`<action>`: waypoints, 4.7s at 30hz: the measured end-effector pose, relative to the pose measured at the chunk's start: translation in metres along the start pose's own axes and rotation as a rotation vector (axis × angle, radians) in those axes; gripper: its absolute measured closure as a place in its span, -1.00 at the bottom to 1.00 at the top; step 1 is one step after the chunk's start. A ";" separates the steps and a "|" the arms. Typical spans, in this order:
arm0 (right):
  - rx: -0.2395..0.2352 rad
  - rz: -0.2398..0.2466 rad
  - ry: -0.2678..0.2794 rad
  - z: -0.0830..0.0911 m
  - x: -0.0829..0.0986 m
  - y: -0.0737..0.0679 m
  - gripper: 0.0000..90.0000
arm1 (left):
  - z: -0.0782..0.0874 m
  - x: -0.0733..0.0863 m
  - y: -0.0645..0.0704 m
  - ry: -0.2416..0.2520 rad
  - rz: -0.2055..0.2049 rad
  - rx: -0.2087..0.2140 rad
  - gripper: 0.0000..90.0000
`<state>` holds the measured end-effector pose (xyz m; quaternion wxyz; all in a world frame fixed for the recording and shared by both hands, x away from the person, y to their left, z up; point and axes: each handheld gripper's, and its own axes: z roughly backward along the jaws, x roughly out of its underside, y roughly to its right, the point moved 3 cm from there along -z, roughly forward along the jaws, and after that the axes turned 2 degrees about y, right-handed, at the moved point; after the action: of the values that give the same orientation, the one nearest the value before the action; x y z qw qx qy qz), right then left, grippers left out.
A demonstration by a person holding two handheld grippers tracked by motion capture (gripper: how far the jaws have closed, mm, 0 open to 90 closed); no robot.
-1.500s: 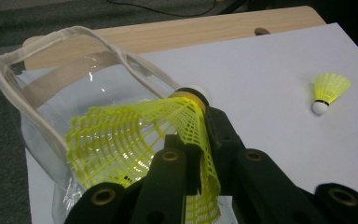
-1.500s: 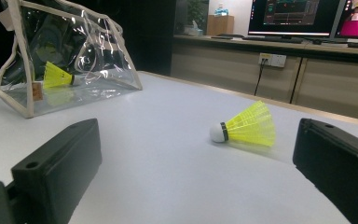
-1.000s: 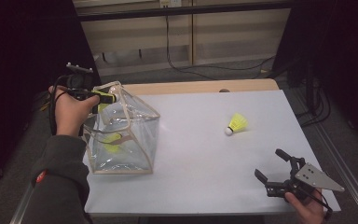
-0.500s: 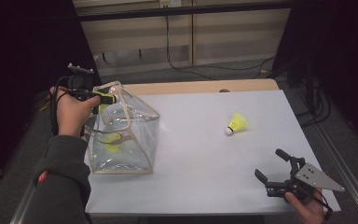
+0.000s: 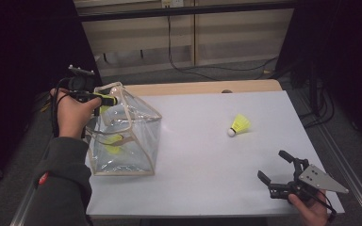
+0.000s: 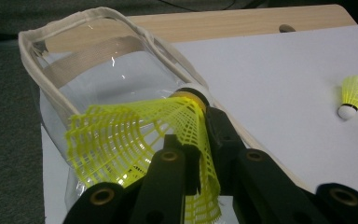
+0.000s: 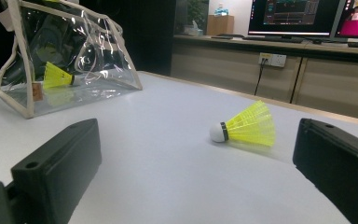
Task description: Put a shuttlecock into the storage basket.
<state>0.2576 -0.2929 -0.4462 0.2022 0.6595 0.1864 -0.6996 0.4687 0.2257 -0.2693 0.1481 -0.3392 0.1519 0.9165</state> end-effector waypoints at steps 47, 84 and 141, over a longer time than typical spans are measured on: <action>0.002 -0.002 0.005 0.000 0.000 0.000 -0.98 | -0.022 0.008 0.002 -0.029 0.027 -0.012 0.80; -0.001 0.000 0.002 0.000 0.000 0.000 -0.98 | -0.016 0.003 0.006 0.038 0.019 0.033 0.10; -0.004 0.003 0.002 -0.001 -0.001 -0.001 -0.98 | -0.033 -0.008 0.089 0.073 -0.073 0.246 -0.78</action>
<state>0.2579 -0.2915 -0.4456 0.2044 0.6601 0.1870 -0.6982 0.4599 0.1309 -0.2720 0.2162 -0.3568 0.2560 0.8720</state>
